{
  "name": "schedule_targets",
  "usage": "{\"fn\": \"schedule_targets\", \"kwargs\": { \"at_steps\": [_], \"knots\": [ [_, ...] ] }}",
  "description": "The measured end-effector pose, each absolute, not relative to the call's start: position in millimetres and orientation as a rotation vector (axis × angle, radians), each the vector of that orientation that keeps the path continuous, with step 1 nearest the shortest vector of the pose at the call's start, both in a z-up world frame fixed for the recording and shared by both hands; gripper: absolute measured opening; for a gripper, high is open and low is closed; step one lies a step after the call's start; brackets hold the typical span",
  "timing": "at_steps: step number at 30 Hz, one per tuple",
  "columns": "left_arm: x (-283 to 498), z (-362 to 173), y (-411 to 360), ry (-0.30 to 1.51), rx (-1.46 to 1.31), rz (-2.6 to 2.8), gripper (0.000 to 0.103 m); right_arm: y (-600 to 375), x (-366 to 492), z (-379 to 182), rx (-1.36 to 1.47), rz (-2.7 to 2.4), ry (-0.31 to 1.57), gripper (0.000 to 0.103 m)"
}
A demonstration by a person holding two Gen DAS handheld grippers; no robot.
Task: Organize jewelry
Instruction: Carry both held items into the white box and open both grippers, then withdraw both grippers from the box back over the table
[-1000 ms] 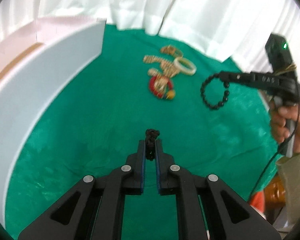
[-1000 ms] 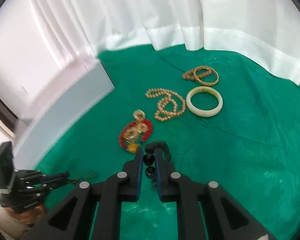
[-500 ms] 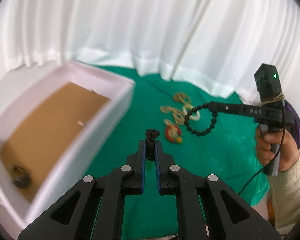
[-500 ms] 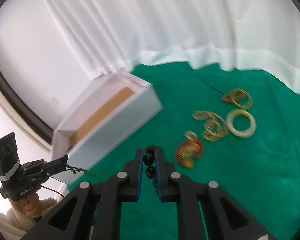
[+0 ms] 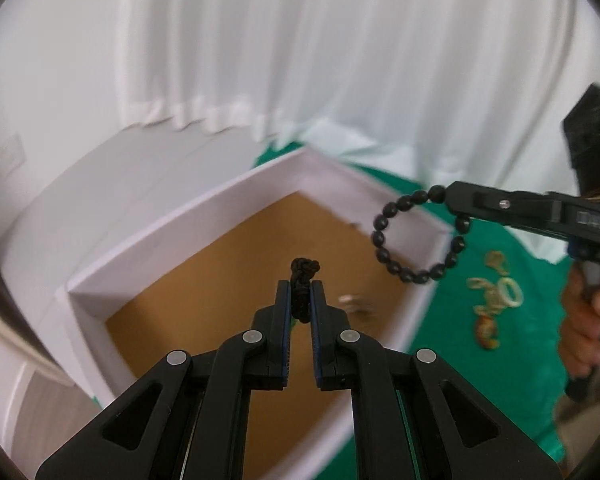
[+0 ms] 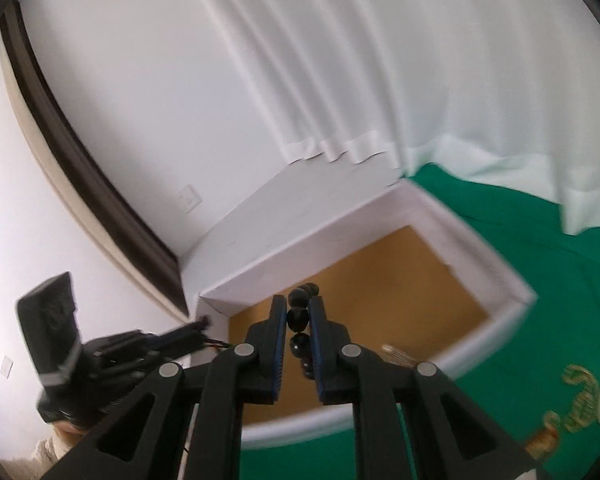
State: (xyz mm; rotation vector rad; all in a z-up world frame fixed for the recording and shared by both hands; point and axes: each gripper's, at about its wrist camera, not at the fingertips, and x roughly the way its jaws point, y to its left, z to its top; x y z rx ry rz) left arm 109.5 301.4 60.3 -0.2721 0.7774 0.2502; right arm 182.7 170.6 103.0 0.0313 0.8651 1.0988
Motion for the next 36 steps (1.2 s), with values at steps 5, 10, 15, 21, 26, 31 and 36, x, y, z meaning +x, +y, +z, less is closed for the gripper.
{"fn": "schedule_targets", "kwargs": {
  "at_steps": [5, 10, 15, 21, 26, 31, 36],
  "knots": [
    [118, 9, 332, 0.869, -0.306, 0.325, 0.007, 229, 180, 54, -0.040, 1.107, 0.918, 0.012],
    [120, -24, 344, 0.923, -0.316, 0.367, 0.011, 241, 179, 12, -0.091, 1.080, 0.955, 0.012],
    [108, -28, 334, 0.917, -0.330, 0.384, 0.059, 220, 177, 6, -0.132, 0.988, 0.930, 0.050],
    [93, -3, 286, 0.870, -0.280, 0.314, 0.072, 164, 163, 25, -0.154, 0.851, 0.822, 0.076],
    [78, 17, 220, 0.824, -0.224, 0.191, 0.083, 88, 143, 20, -0.204, 0.728, 0.784, 0.080],
    [70, 12, 156, 0.823, -0.201, 0.065, 0.088, 0, 119, -16, -0.276, 0.527, 0.793, 0.080],
    [71, -10, 109, 0.868, -0.201, -0.010, 0.088, -76, 93, -43, -0.277, 0.353, 0.820, 0.080]
  ]
}}
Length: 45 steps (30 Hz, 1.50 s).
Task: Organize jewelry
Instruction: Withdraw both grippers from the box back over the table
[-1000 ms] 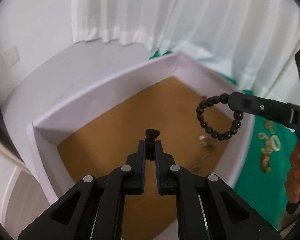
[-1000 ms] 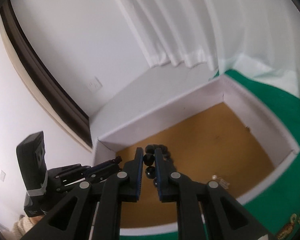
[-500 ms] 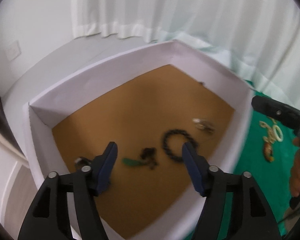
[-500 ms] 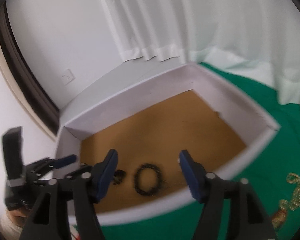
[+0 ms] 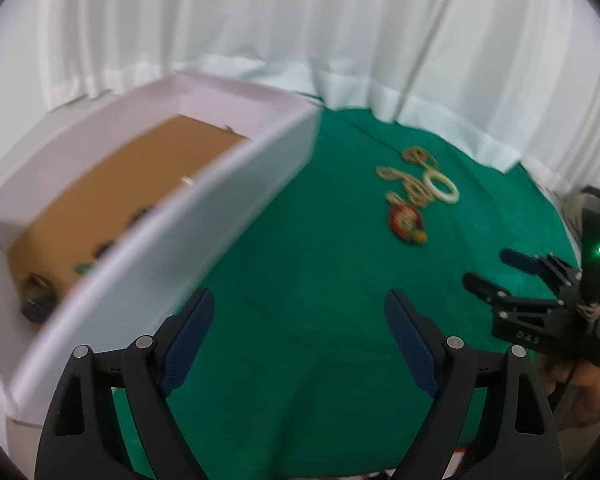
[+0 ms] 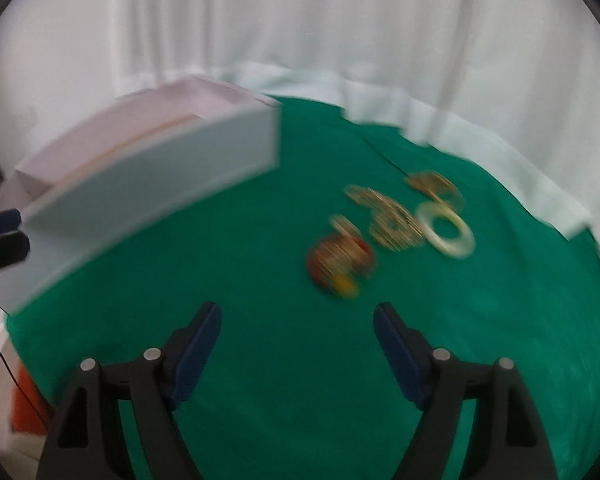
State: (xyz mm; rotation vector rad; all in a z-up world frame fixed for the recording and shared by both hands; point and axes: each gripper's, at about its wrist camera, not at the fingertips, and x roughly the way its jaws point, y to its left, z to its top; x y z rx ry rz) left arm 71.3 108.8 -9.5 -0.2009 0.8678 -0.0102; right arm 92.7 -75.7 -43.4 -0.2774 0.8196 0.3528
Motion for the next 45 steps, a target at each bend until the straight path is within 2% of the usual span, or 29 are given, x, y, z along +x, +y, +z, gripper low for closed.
{"fn": "schedule_targets", "kwargs": {
  "at_steps": [10, 18, 21, 28, 35, 45],
  "knots": [
    [69, -52, 47, 0.932, -0.151, -0.086, 0.088, -169, 45, -76, -0.156, 0.128, 0.847, 0.080],
    [62, -70, 38, 0.968, -0.127, -0.084, 0.088, -172, 32, -92, -0.166, 0.129, 0.835, 0.081],
    [62, -77, 36, 0.968, -0.116, -0.070, 0.088, -167, 27, -94, -0.179, 0.140, 0.830, 0.086],
    [64, -92, 33, 0.992, -0.096, -0.057, 0.088, -162, 24, -99, -0.187, 0.148, 0.854, 0.086],
    [66, -100, 30, 1.009, -0.064, -0.038, 0.099, -163, 23, -99, -0.174, 0.148, 0.861, 0.087],
    [67, -106, 26, 1.020, -0.027, -0.024, 0.102, -165, 22, -97, -0.169, 0.146, 0.858, 0.088]
  ]
}}
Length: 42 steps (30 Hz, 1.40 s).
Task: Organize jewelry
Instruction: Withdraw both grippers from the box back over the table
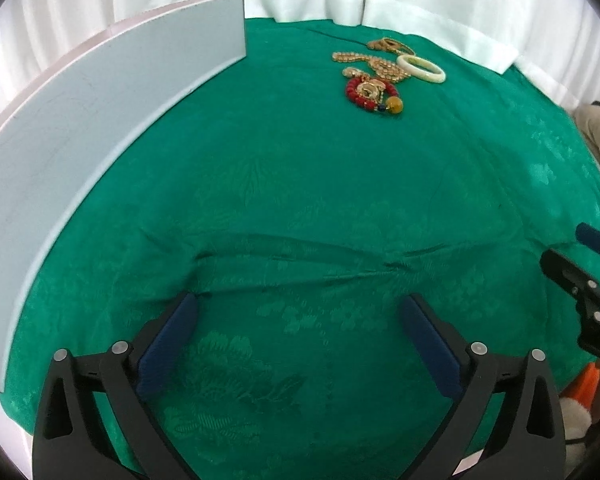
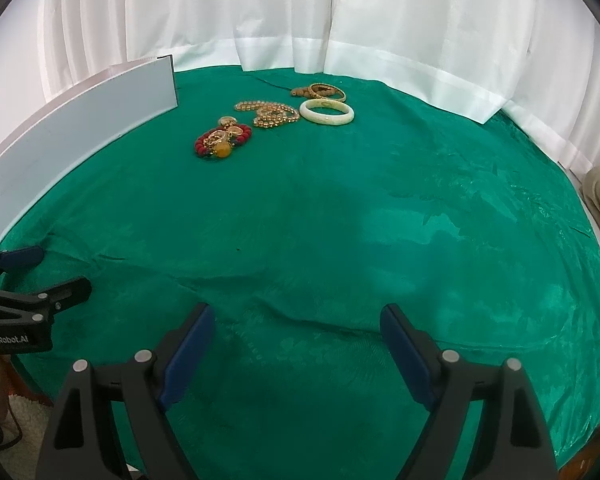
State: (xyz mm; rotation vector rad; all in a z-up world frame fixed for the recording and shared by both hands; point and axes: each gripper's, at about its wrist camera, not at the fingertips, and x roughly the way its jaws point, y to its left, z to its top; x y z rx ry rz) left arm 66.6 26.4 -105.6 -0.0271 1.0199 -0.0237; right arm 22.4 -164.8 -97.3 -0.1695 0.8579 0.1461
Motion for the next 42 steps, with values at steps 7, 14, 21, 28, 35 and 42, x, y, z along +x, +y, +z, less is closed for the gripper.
{"fn": "schedule_targets", "kwargs": {
  "at_steps": [7, 14, 21, 28, 35, 42],
  "knots": [
    [66, -107, 23, 1.019, -0.012, -0.016, 0.103, -164, 19, -93, -0.164, 0.148, 0.842, 0.092],
    [63, -108, 23, 1.001, 0.006, -0.031, 0.103, -166, 18, -89, -0.169, 0.141, 0.829, 0.092],
    [64, -108, 23, 1.012, 0.024, -0.054, 0.103, -167, 19, -88, -0.174, 0.133, 0.828, 0.093],
    [63, -100, 25, 1.001, -0.004, -0.077, 0.102, -173, 18, -83, -0.172, 0.121, 0.812, 0.093],
    [61, -79, 27, 0.958, -0.036, -0.090, 0.102, -183, 19, -81, -0.164, 0.108, 0.802, 0.093],
    [73, -64, 27, 0.945, -0.047, -0.102, 0.102, -192, 20, -86, -0.142, 0.111, 0.816, 0.093]
  ]
}}
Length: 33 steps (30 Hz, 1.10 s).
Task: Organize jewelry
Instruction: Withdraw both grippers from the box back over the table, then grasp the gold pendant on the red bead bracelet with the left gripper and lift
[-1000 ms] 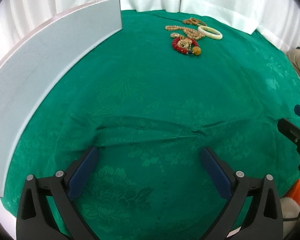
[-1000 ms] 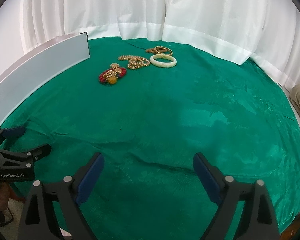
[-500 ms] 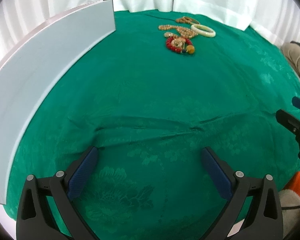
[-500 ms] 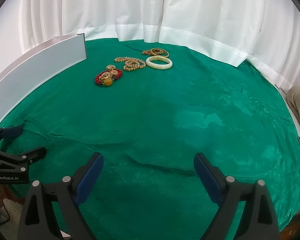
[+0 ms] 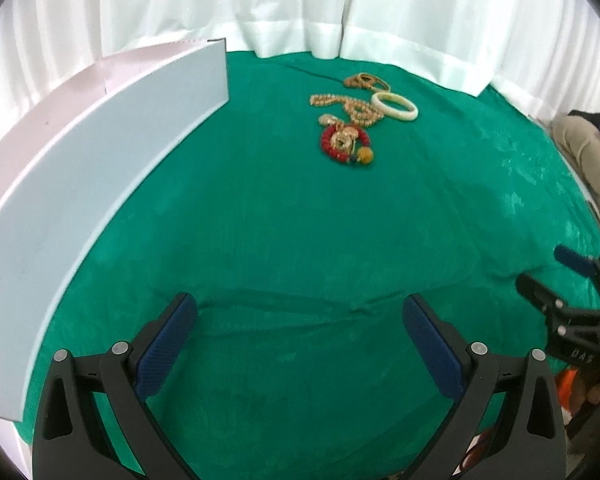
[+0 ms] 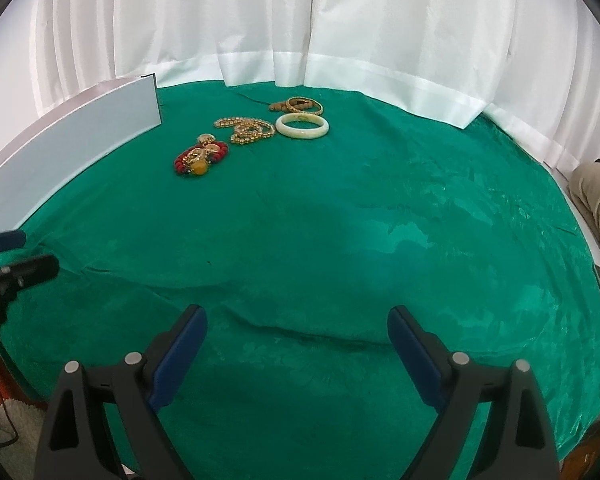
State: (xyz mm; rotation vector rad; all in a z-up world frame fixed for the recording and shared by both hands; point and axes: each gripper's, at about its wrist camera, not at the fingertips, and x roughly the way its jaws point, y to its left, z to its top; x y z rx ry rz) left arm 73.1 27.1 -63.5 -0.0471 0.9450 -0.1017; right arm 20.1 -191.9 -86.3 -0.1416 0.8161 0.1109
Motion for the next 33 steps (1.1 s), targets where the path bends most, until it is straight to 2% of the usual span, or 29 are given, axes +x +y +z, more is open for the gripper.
{"fn": "schedule_targets", "kwargs": {
  "at_steps": [10, 19, 21, 22, 27, 29, 30, 33],
  "knots": [
    [121, -45, 17, 0.944, -0.047, -0.151, 0.102, -214, 17, -90, -0.078, 0.091, 0.811, 0.093],
    [198, -60, -25, 0.946, 0.072, -0.208, 0.100, -222, 18, -92, -0.054, 0.092, 0.814, 0.093],
    [215, -62, -34, 0.924, 0.099, -0.211, 0.094, -224, 20, -94, -0.051, 0.092, 0.818, 0.093],
    [221, -63, -35, 0.921, 0.104, -0.218, 0.086, -225, 20, -95, -0.049, 0.091, 0.821, 0.093],
    [254, -76, -37, 0.943, 0.087, -0.216, 0.066, -228, 21, -97, -0.037, 0.093, 0.830, 0.093],
    [264, -85, -35, 0.974, 0.078, -0.210, 0.049, -228, 21, -98, -0.034, 0.096, 0.830, 0.093],
    [267, -90, -34, 0.991, 0.070, -0.207, 0.046, -229, 21, -98, -0.032, 0.096, 0.831, 0.093],
    [273, -103, -34, 1.027, 0.071, -0.200, 0.046, -232, 23, -99, -0.025, 0.092, 0.835, 0.093]
  ]
}}
